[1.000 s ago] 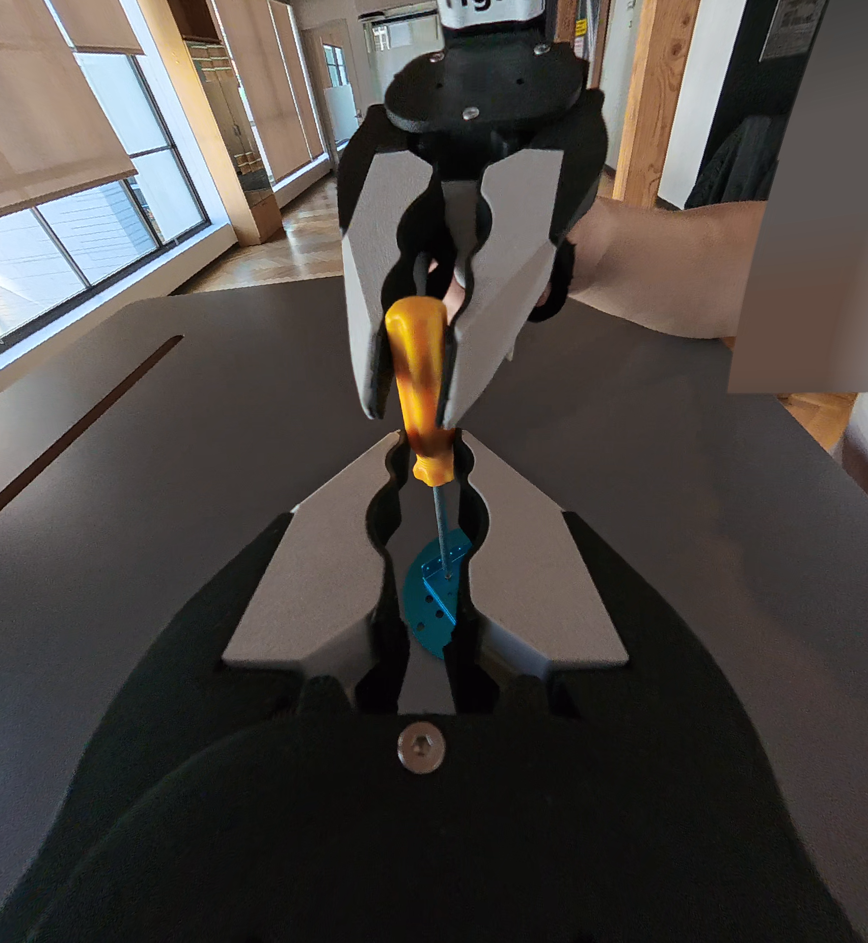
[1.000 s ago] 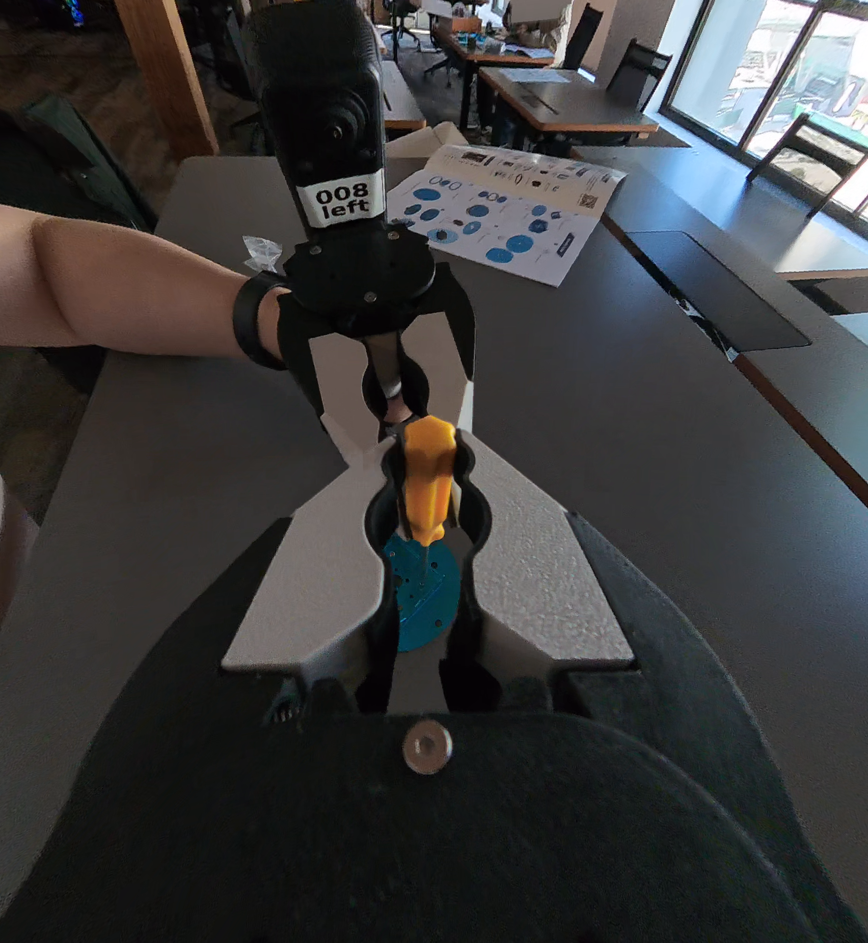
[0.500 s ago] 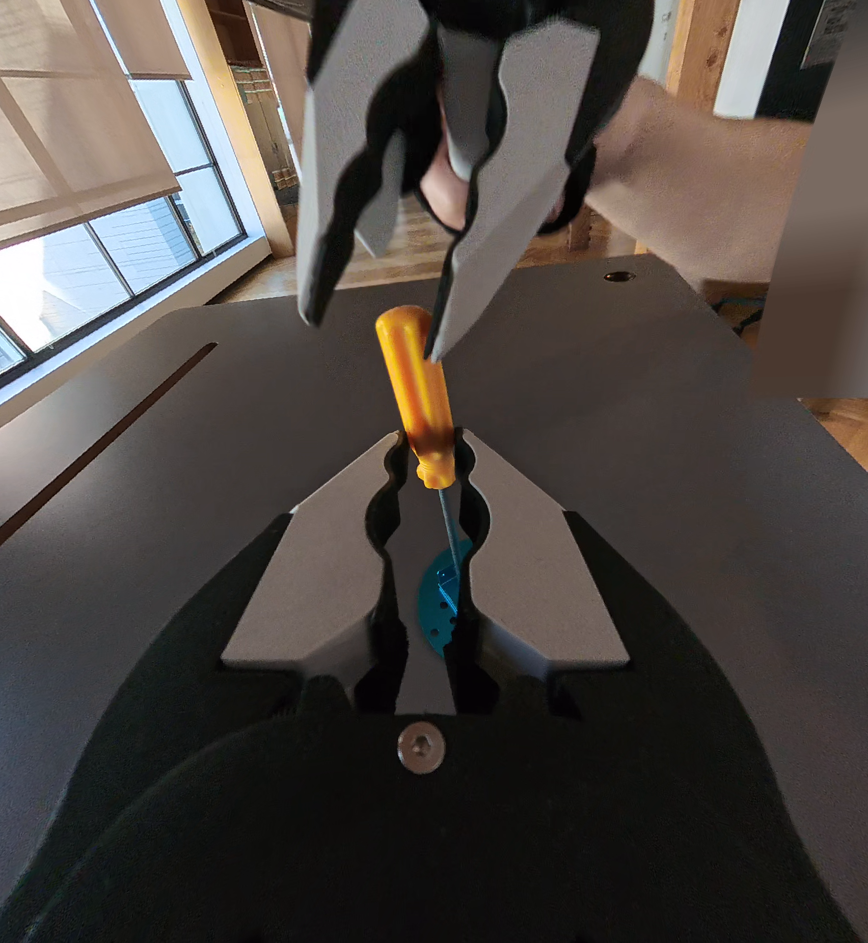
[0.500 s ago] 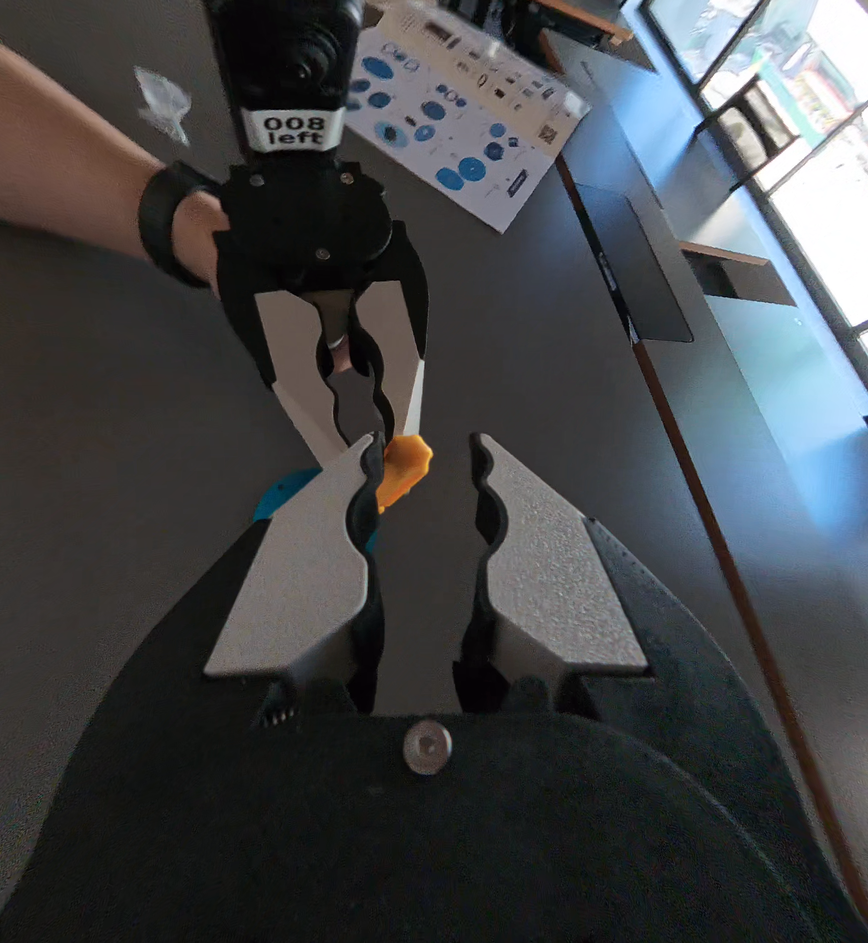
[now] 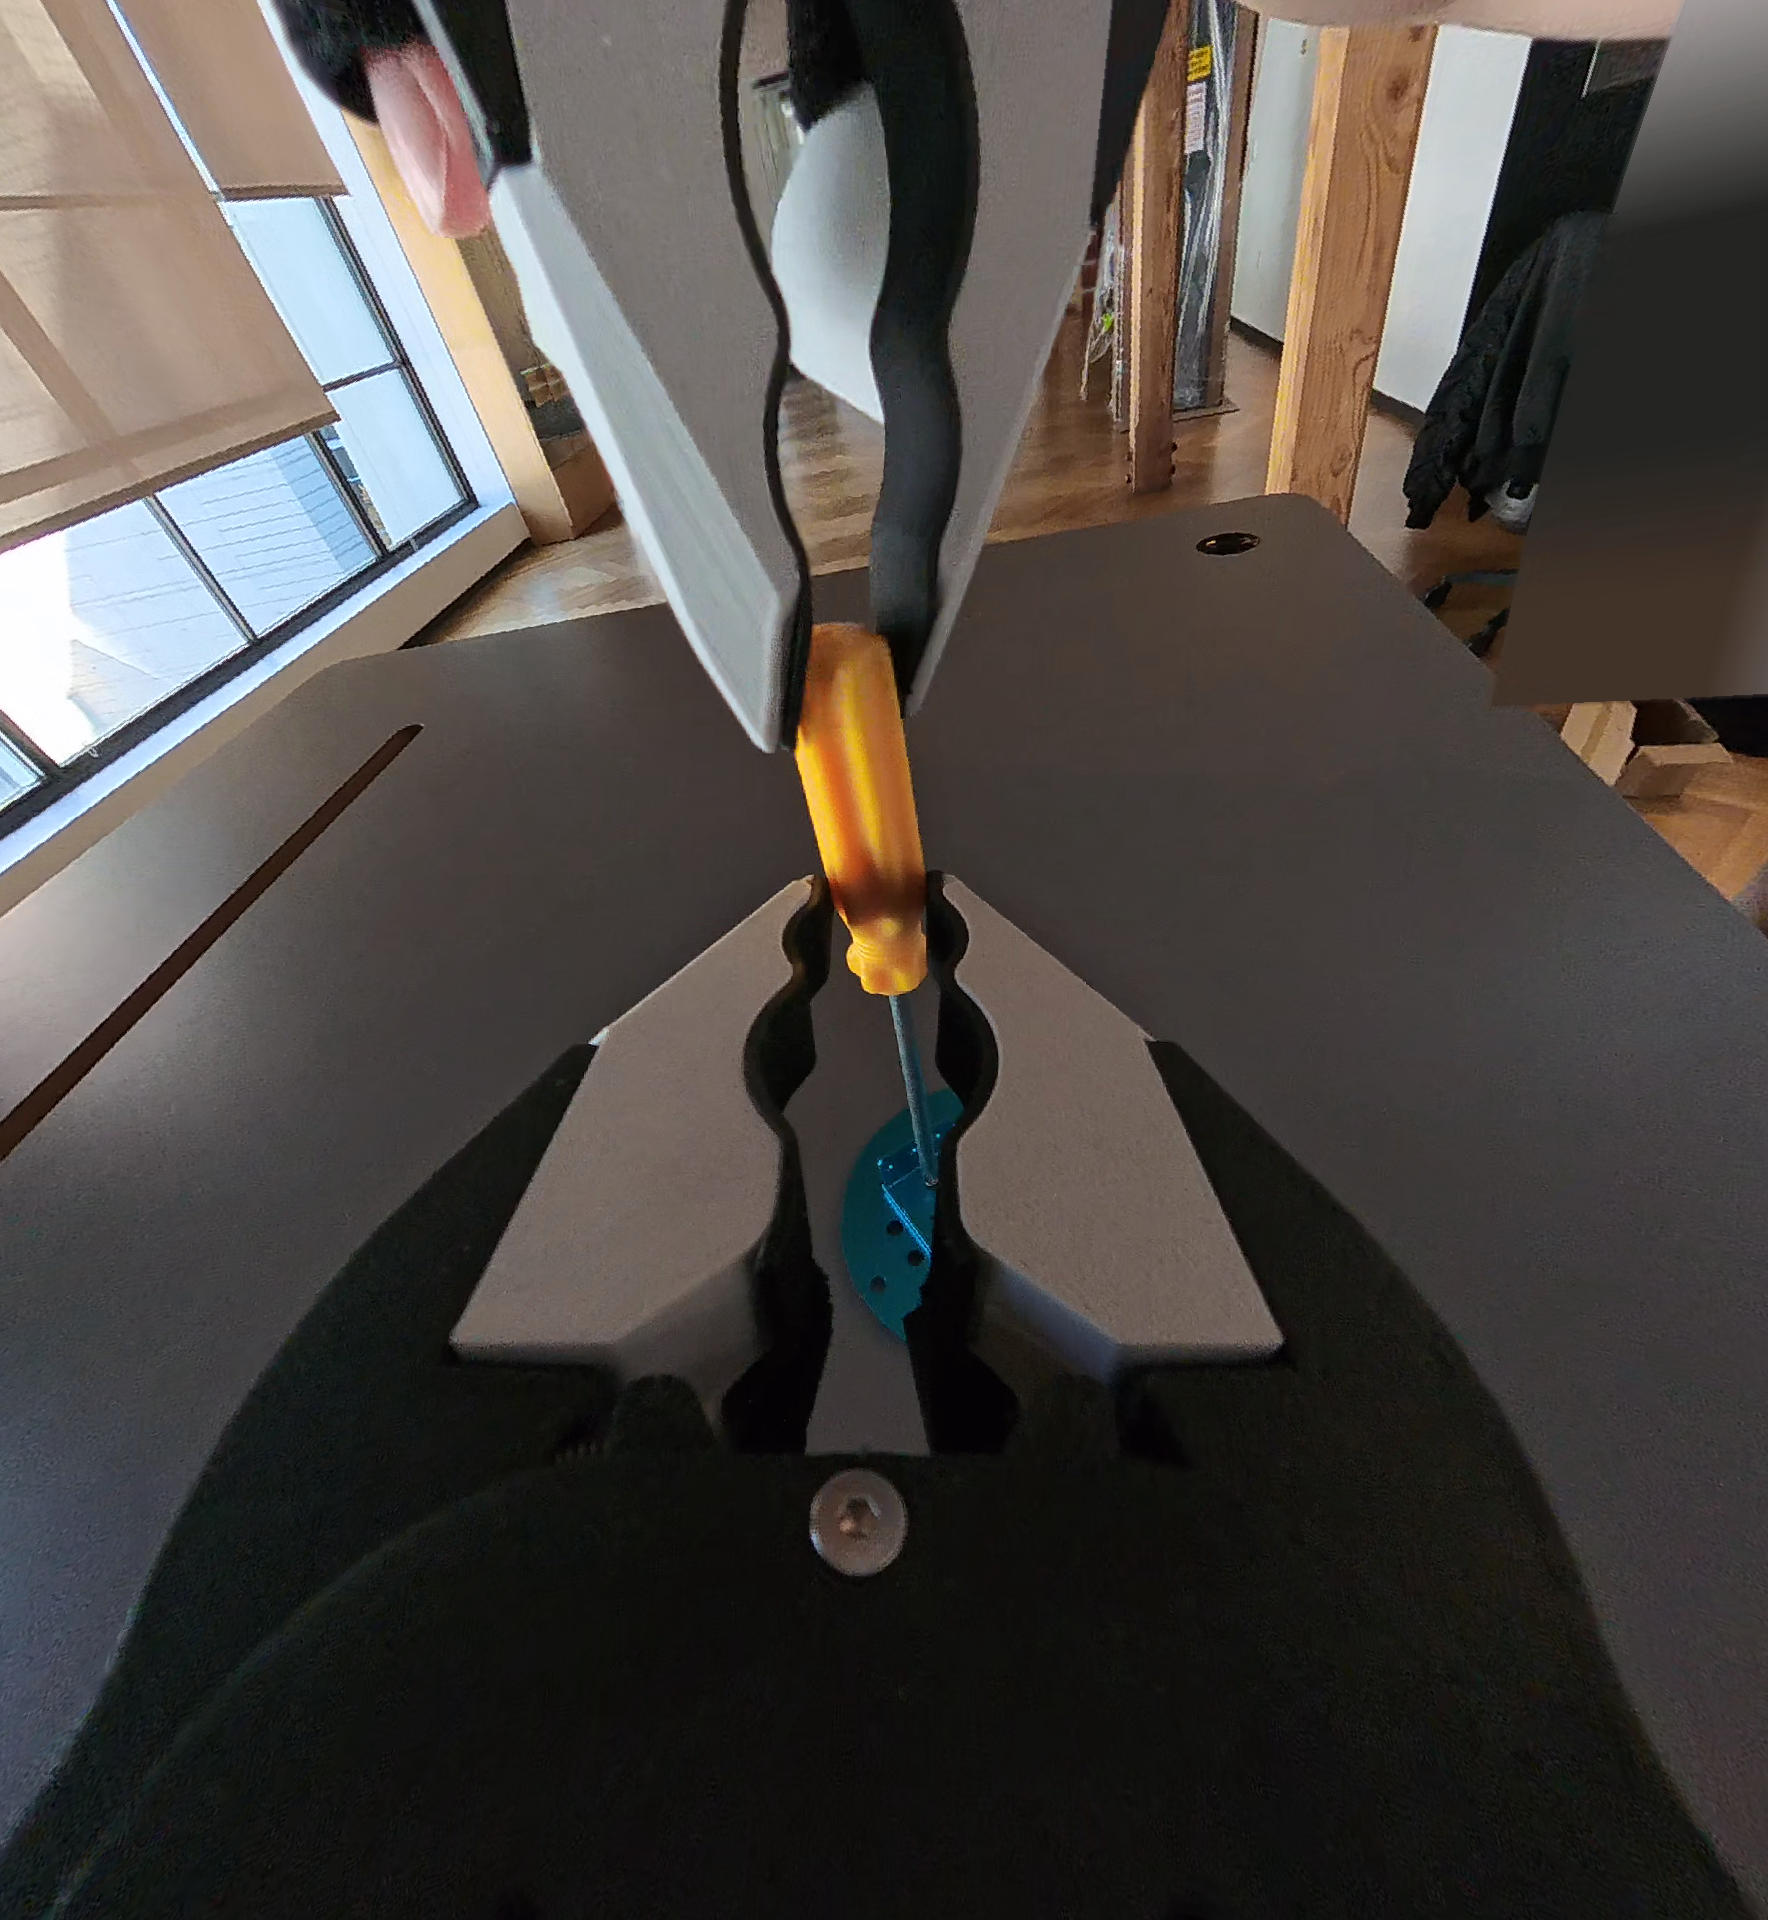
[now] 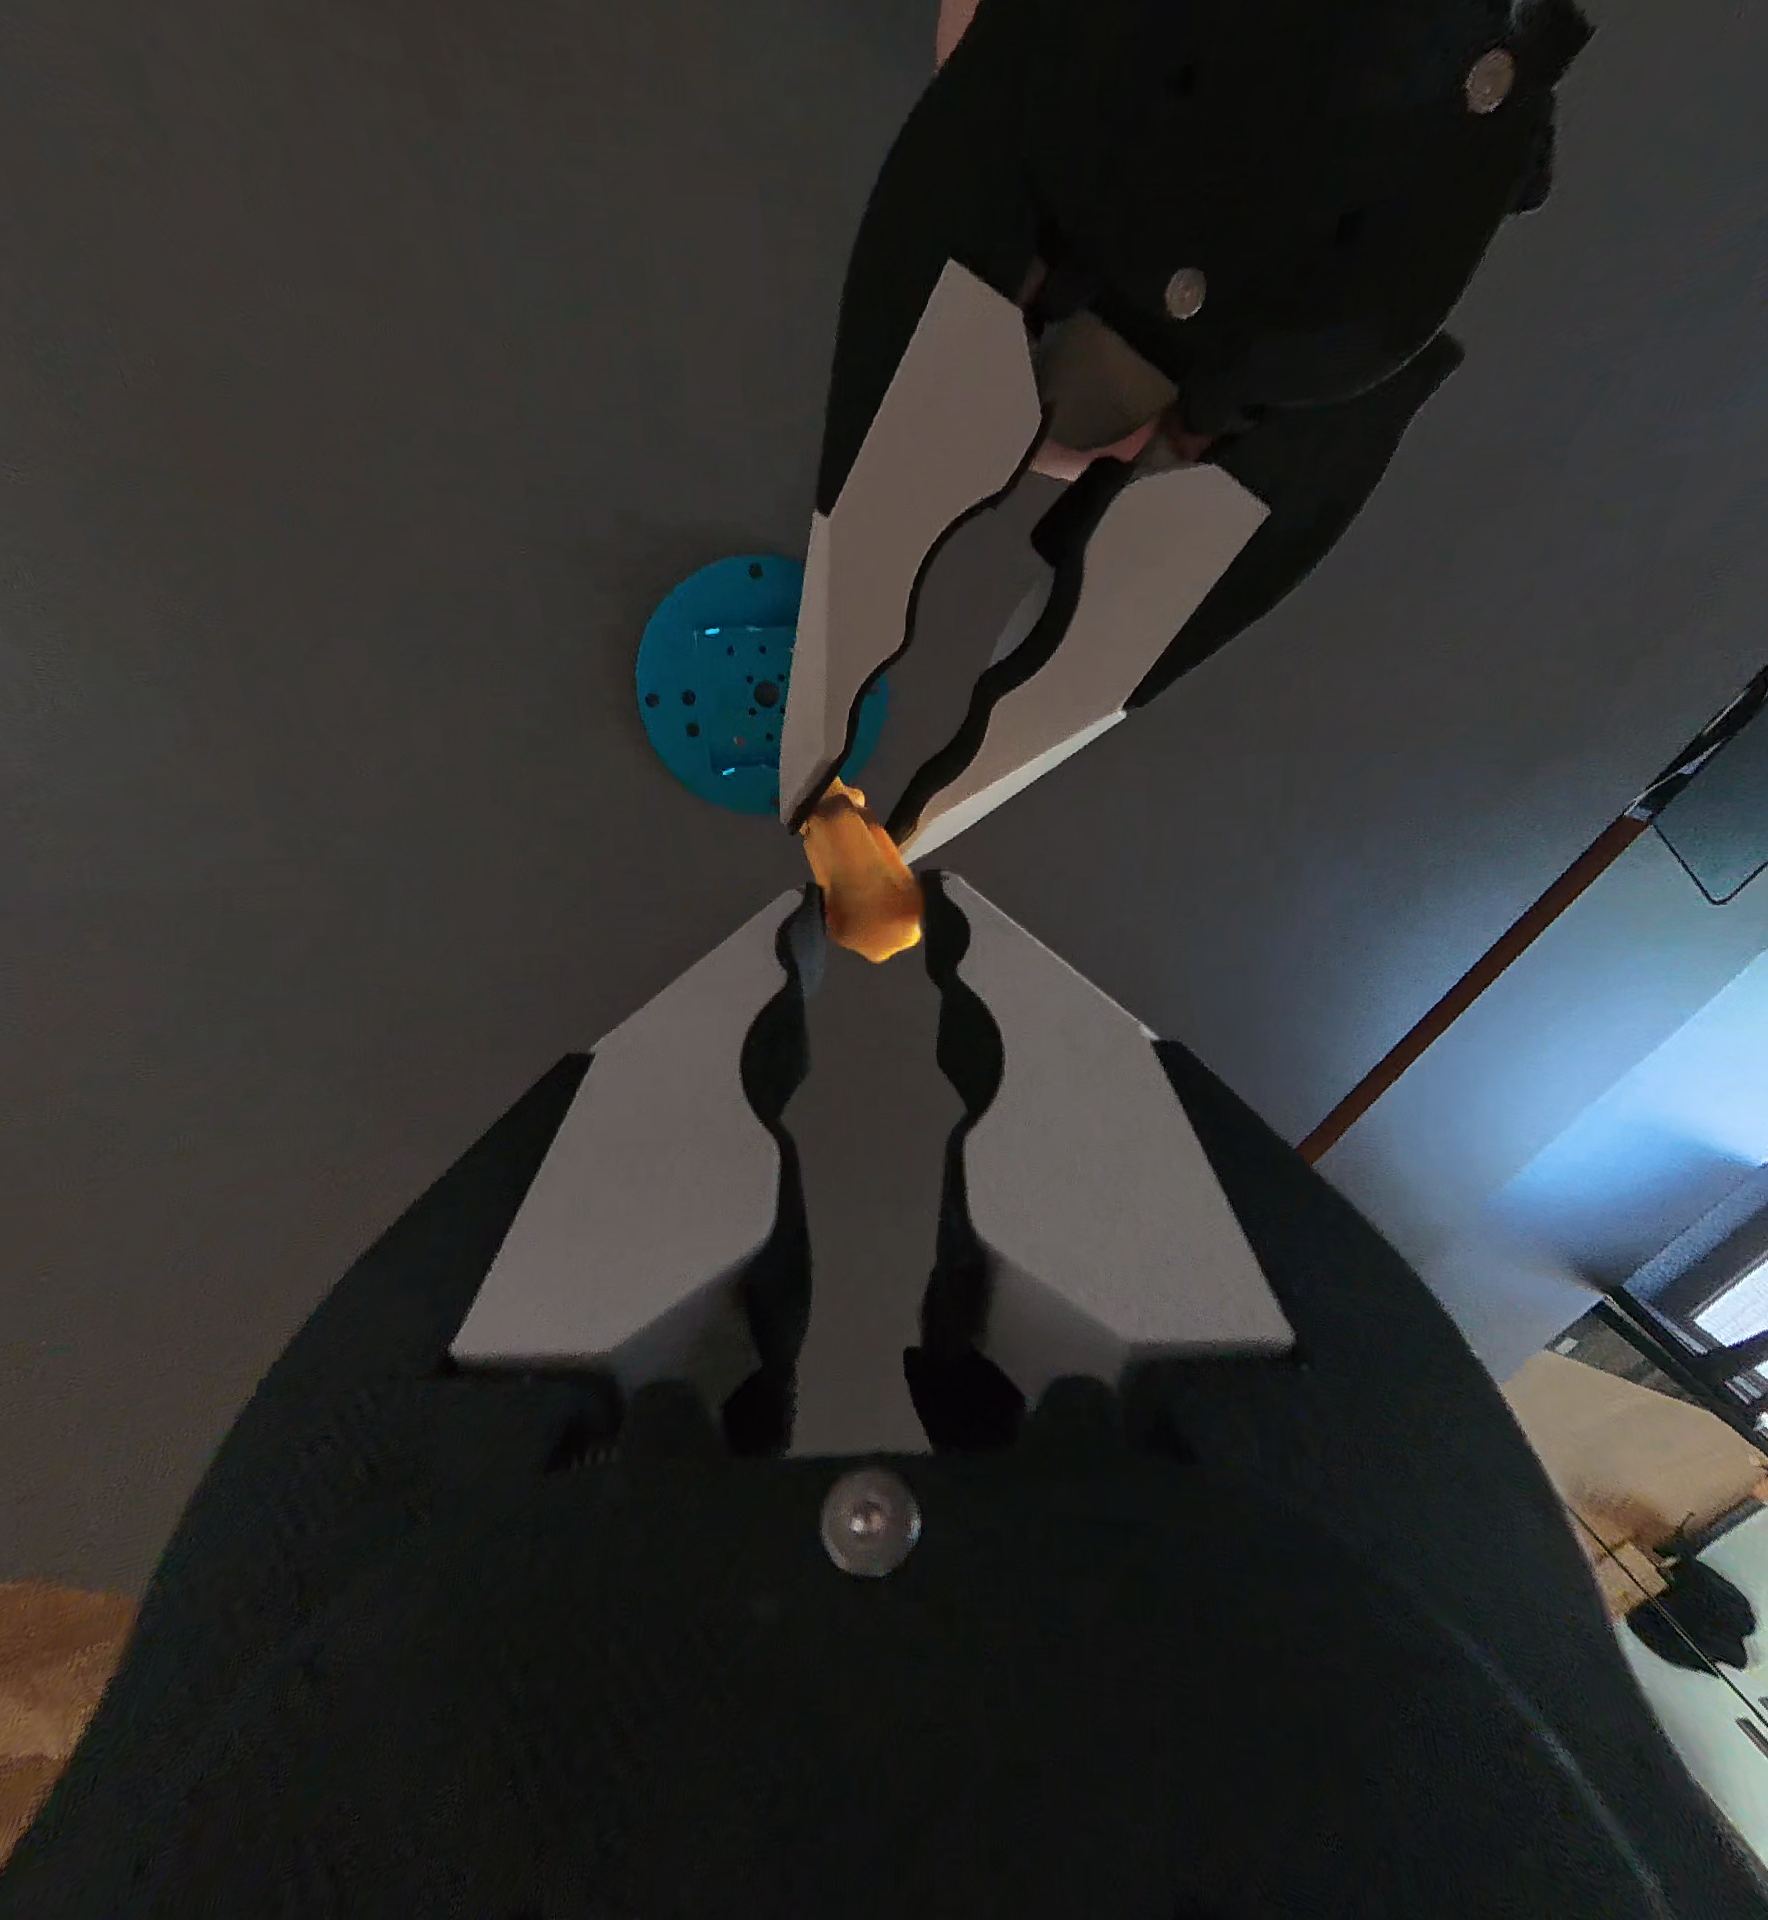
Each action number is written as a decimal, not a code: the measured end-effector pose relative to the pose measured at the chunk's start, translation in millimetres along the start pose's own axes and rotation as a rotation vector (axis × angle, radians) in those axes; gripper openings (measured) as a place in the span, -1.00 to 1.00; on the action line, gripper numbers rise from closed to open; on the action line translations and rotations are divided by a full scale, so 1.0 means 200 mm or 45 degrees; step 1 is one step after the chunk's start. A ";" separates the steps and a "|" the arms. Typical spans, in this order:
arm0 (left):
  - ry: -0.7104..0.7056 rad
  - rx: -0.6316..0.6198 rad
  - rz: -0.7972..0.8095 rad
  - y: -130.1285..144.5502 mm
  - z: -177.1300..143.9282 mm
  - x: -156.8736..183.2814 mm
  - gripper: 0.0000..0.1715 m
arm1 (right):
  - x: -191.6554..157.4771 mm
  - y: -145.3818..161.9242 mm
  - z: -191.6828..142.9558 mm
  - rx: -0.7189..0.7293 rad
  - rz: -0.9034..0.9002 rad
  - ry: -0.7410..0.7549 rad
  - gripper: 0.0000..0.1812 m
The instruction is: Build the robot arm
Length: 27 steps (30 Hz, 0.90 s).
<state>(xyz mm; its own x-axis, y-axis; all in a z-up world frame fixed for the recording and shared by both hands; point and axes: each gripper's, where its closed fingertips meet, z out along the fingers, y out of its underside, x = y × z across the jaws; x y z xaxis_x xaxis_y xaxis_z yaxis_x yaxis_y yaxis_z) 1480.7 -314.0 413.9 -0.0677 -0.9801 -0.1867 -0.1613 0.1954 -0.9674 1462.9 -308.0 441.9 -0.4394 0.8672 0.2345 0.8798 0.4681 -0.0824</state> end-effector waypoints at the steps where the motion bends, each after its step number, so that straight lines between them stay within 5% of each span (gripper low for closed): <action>1: 0.000 0.001 0.001 0.00 0.00 0.00 -0.81 | 0.00 0.01 0.01 -0.022 0.000 -0.006 -0.80; 13: -0.009 -0.023 -0.005 0.04 0.00 0.00 -0.85 | 0.00 0.03 0.01 -0.148 0.755 -0.166 -0.81; 15: 0.014 -0.021 -0.008 0.04 0.00 0.01 -0.86 | -0.02 0.02 0.01 -0.153 0.623 -0.162 -0.79; 17: 0.029 -0.024 -0.006 0.04 0.00 0.01 -0.86 | -0.03 0.04 0.01 -0.183 0.412 -0.130 -0.56; 21: 0.042 -0.021 -0.009 0.04 0.00 0.02 -0.86 | -0.04 0.02 0.02 -0.140 0.183 -0.074 -0.74; 27: 0.047 -0.021 0.000 0.04 0.00 0.02 -0.86 | -0.05 0.03 0.01 -0.181 0.308 -0.129 -0.81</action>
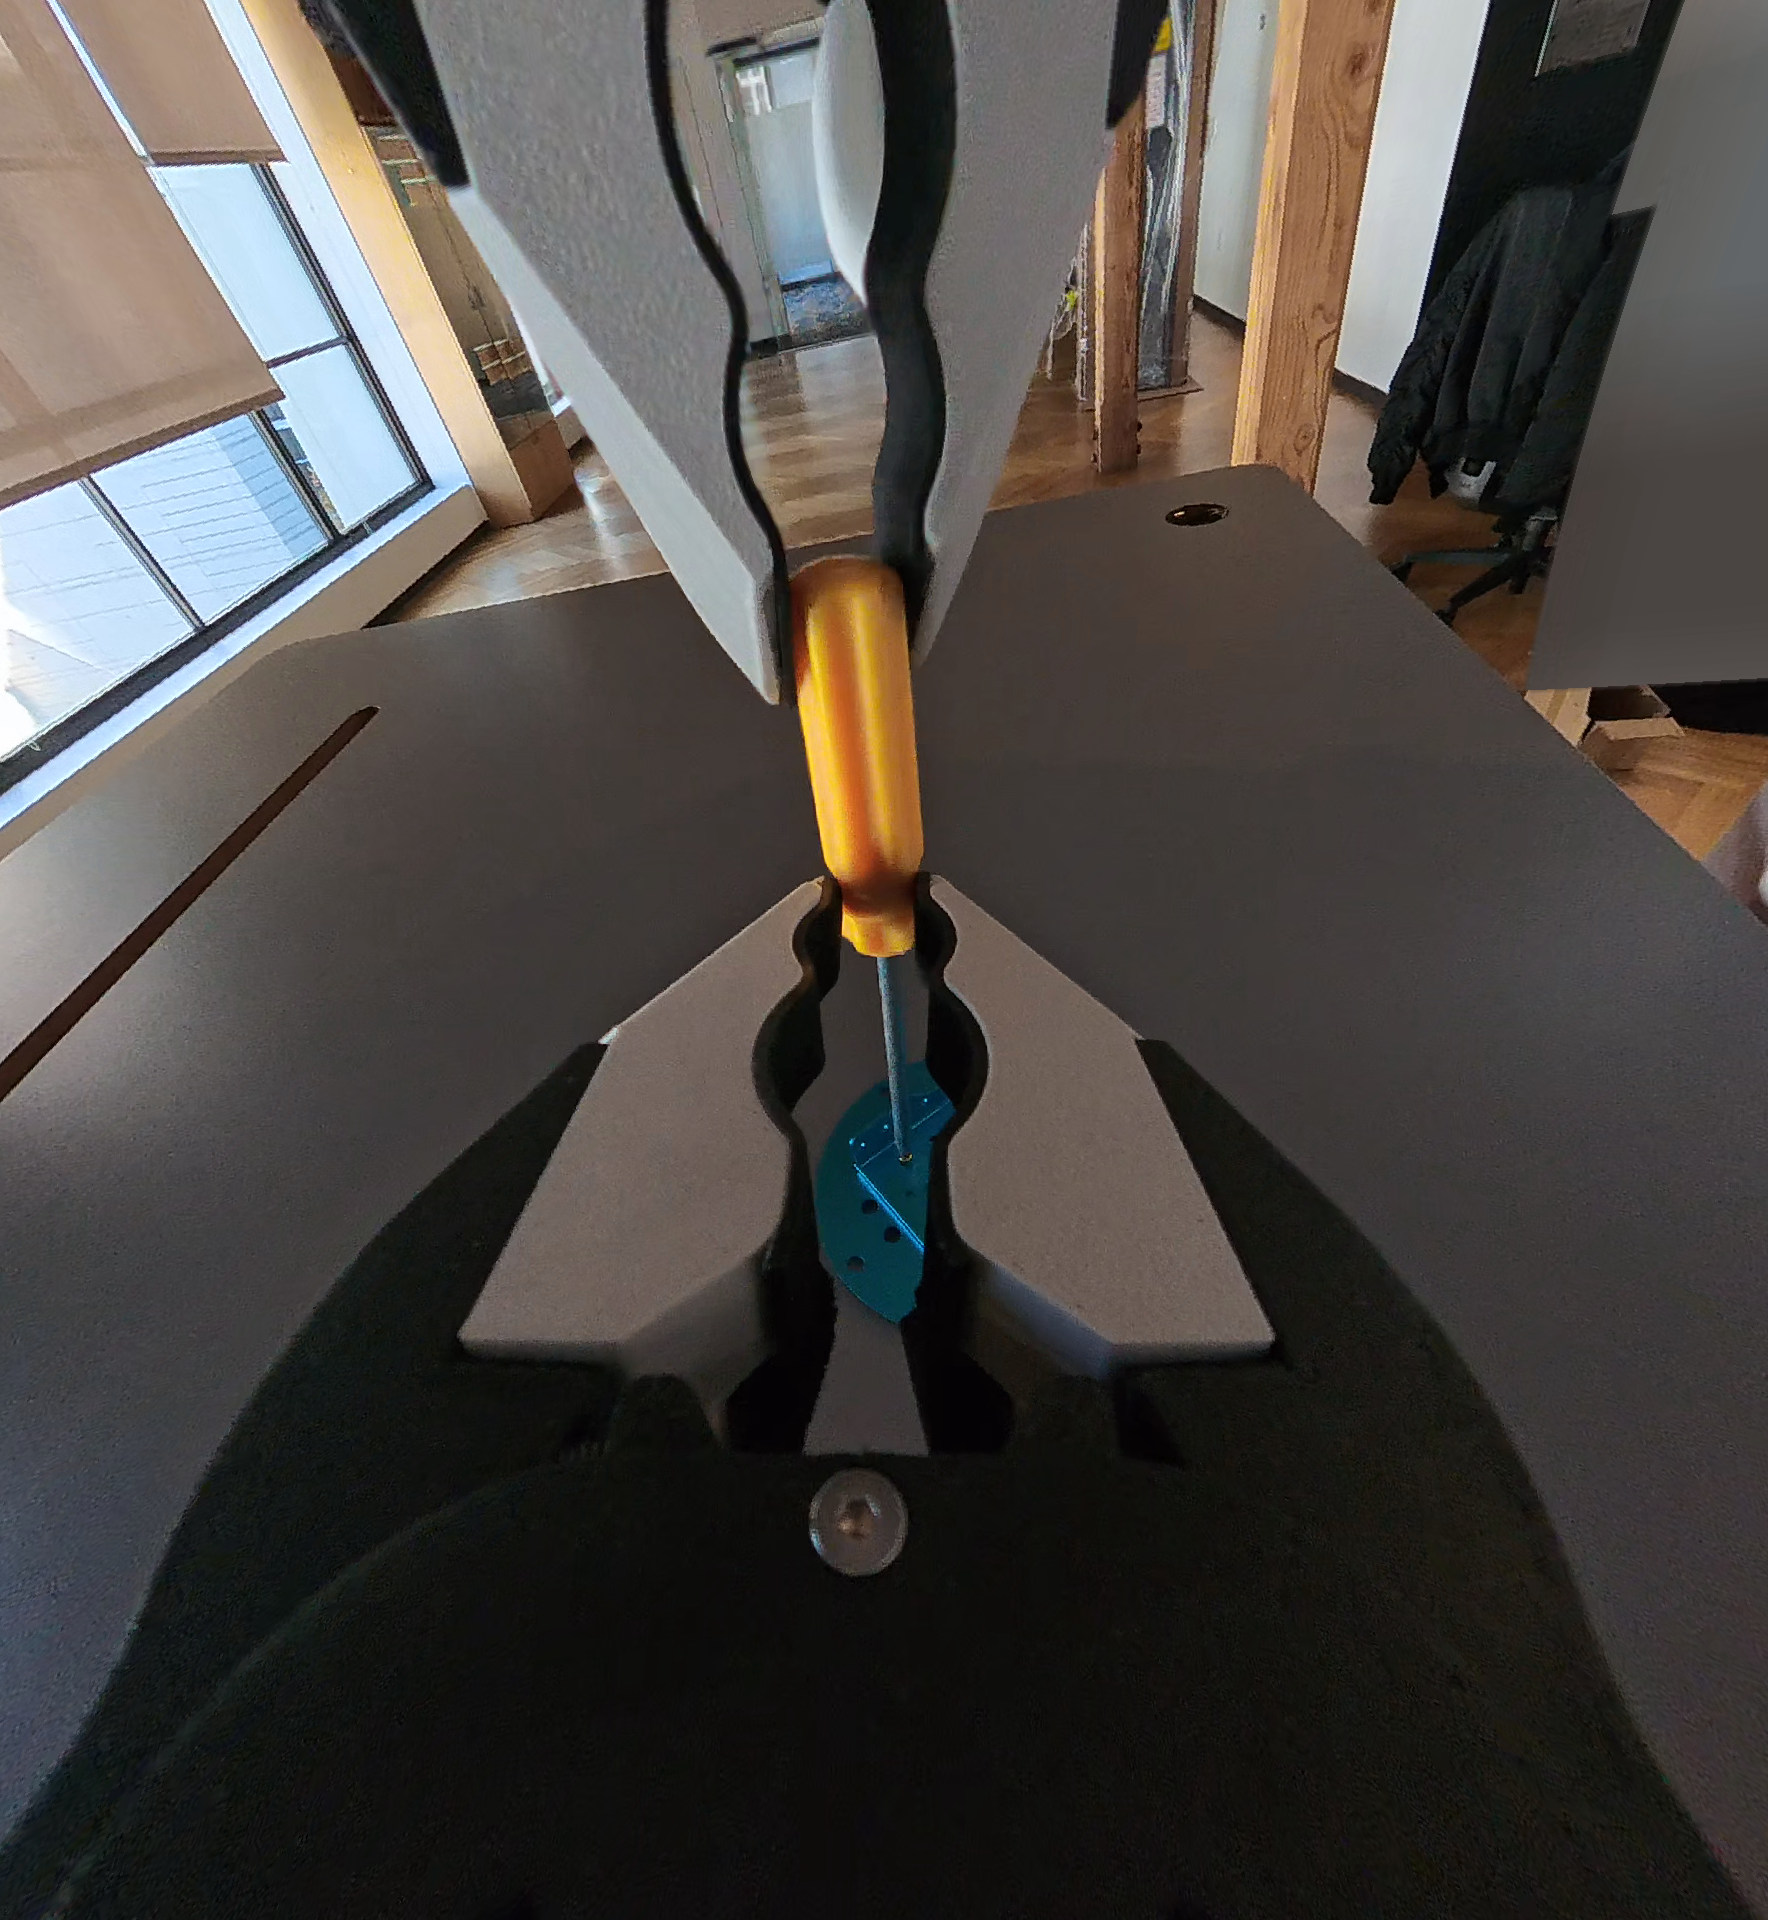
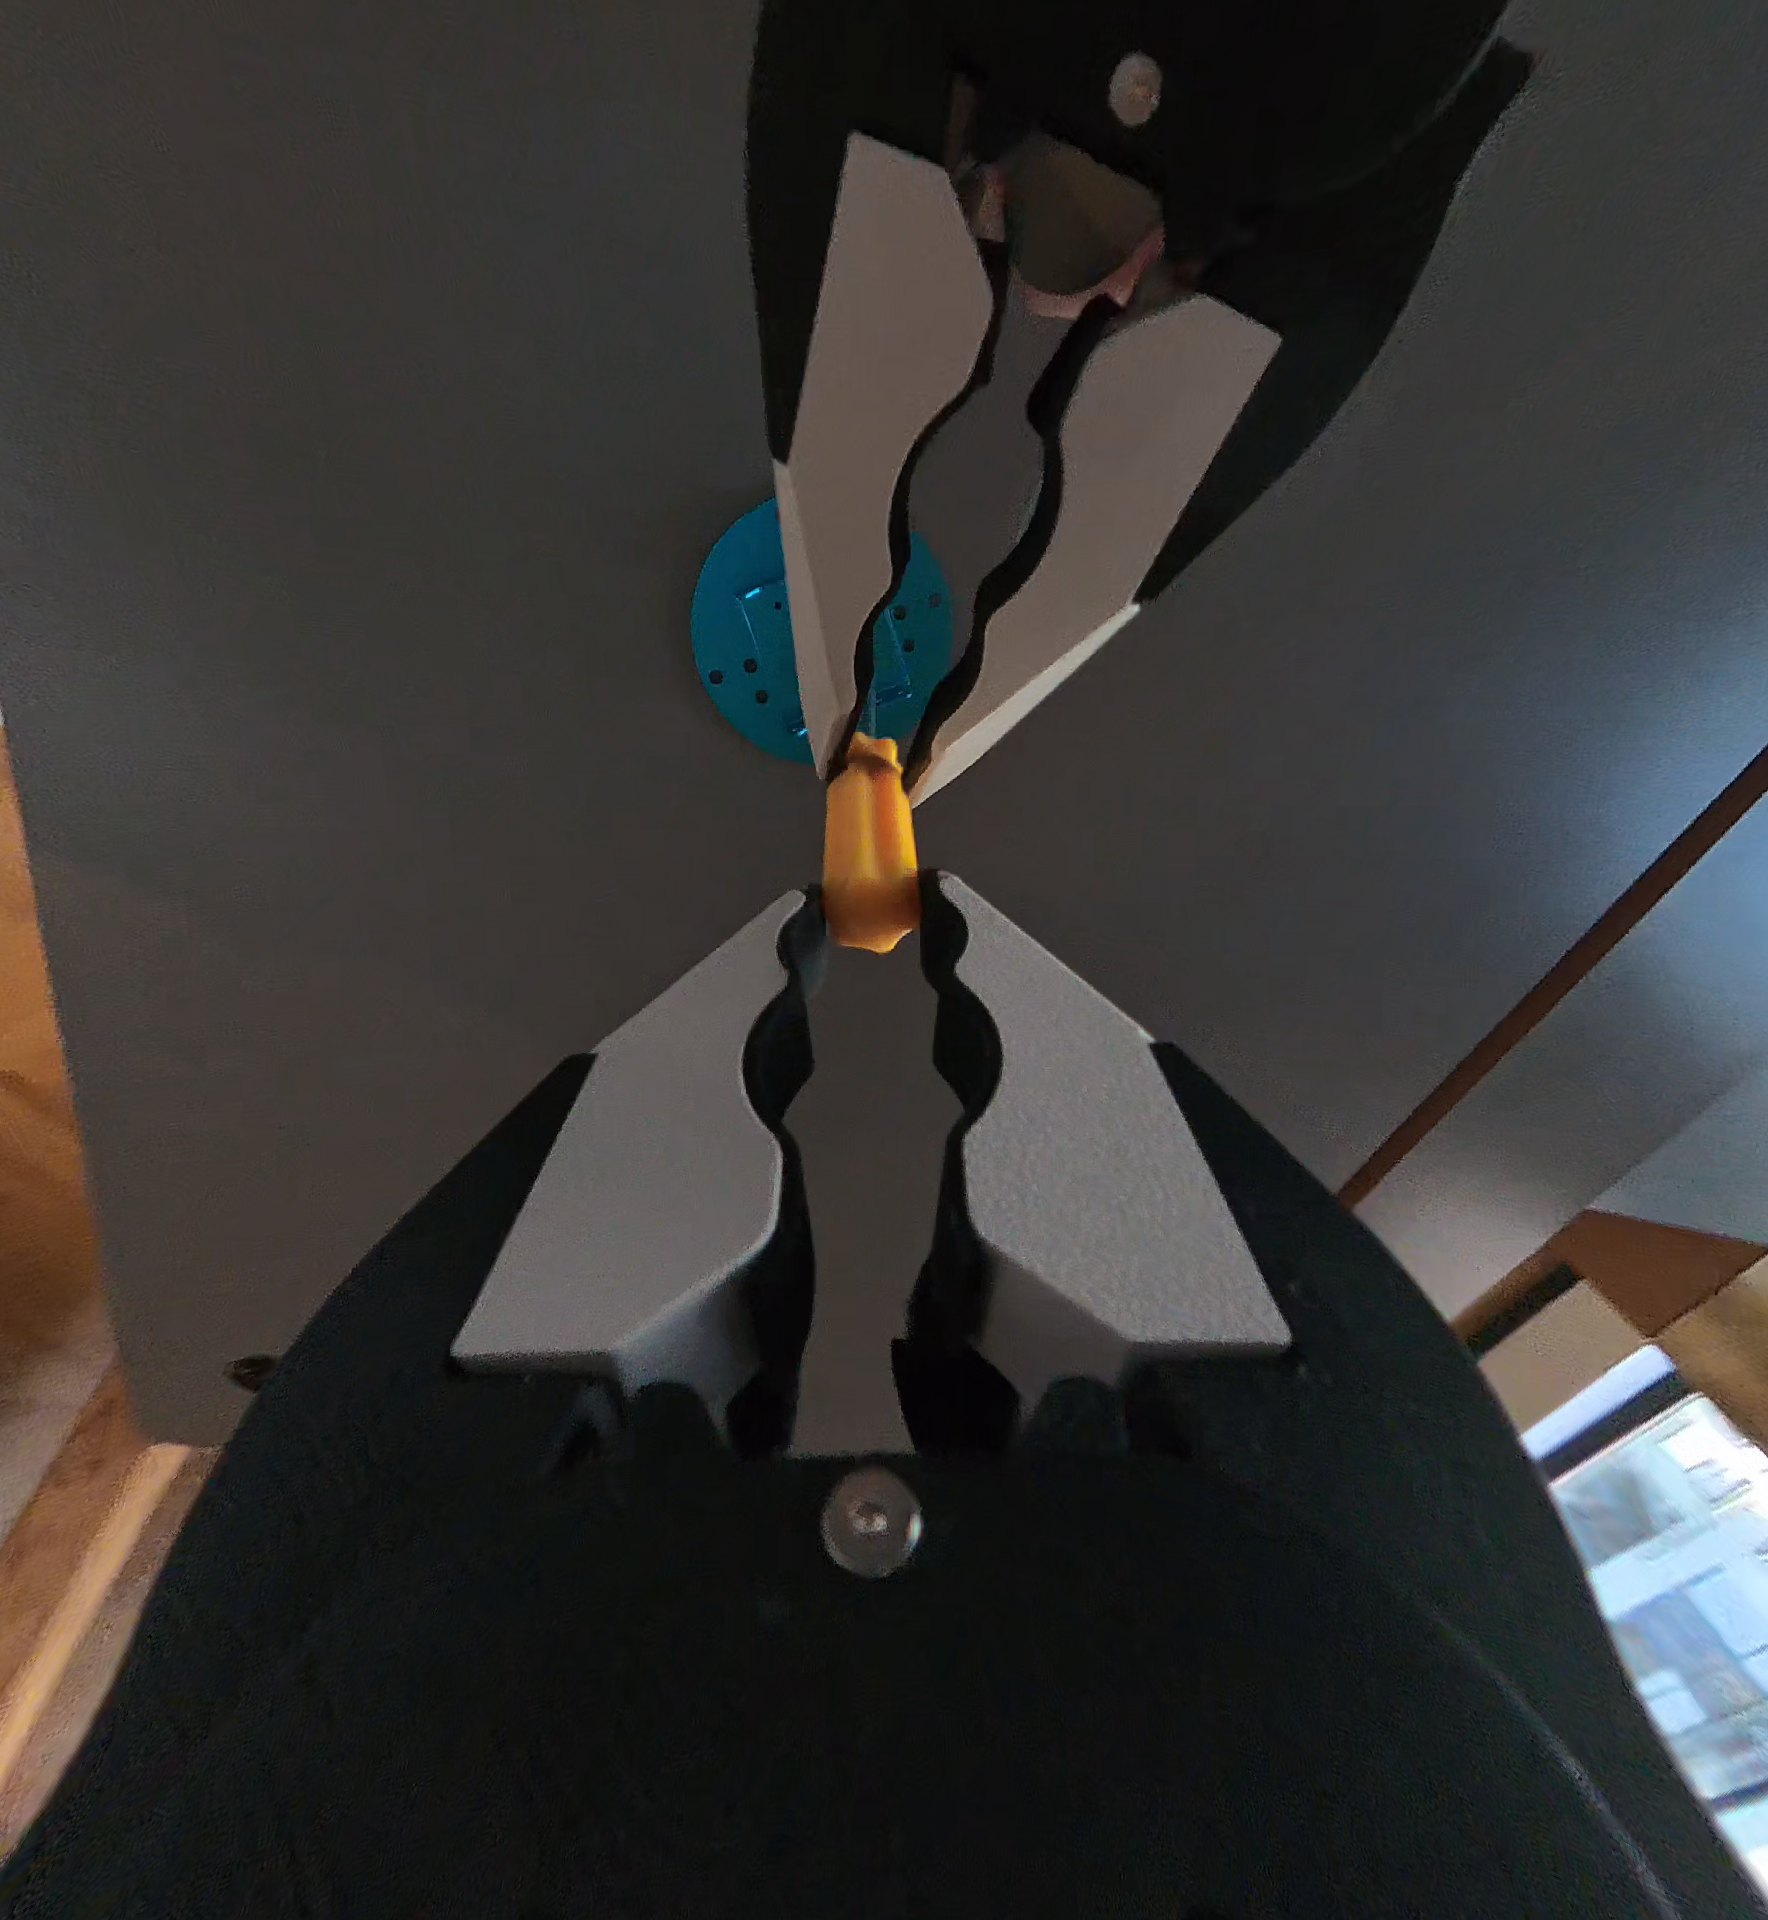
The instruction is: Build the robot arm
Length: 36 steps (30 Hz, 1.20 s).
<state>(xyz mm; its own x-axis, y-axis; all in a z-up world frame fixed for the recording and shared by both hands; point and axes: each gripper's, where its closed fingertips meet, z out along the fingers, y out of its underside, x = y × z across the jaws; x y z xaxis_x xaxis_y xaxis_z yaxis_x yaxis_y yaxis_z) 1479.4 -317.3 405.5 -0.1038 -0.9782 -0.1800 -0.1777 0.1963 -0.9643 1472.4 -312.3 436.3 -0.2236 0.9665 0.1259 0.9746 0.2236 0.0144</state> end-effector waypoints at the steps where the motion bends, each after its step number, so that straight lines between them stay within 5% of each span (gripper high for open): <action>1: -0.006 0.000 0.005 0.00 0.00 0.00 -0.87 | 0.00 0.01 0.00 -0.022 0.073 -0.036 -0.82; 9: -0.070 0.016 -0.008 0.00 0.00 -0.03 -0.88 | 0.02 0.05 0.01 -0.097 0.525 -0.172 -0.82; 15: -0.051 0.023 -0.019 0.00 -0.02 -0.04 -0.88 | 0.06 0.01 -0.01 0.025 0.251 -0.031 -0.60; 19: -0.045 0.021 -0.016 0.00 -0.02 -0.04 -0.88 | 0.07 -0.04 -0.02 0.109 0.030 0.073 -0.75; 32: -0.065 0.031 -0.004 0.01 -0.04 -0.05 -0.89 | 0.07 -0.05 -0.01 0.062 0.377 -0.078 -0.88; 36: -0.084 0.028 -0.052 0.01 -0.01 -0.06 -0.66 | 0.08 -0.05 -0.01 0.068 0.422 -0.081 -0.88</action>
<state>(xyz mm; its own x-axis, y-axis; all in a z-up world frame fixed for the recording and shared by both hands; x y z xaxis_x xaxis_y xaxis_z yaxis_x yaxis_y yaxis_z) 1478.7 -305.5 406.0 -0.0321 -0.9879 -0.1519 -0.1590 0.1551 -0.9750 1459.0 -299.6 439.4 0.1029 0.9933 0.0530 0.9927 -0.0992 -0.0689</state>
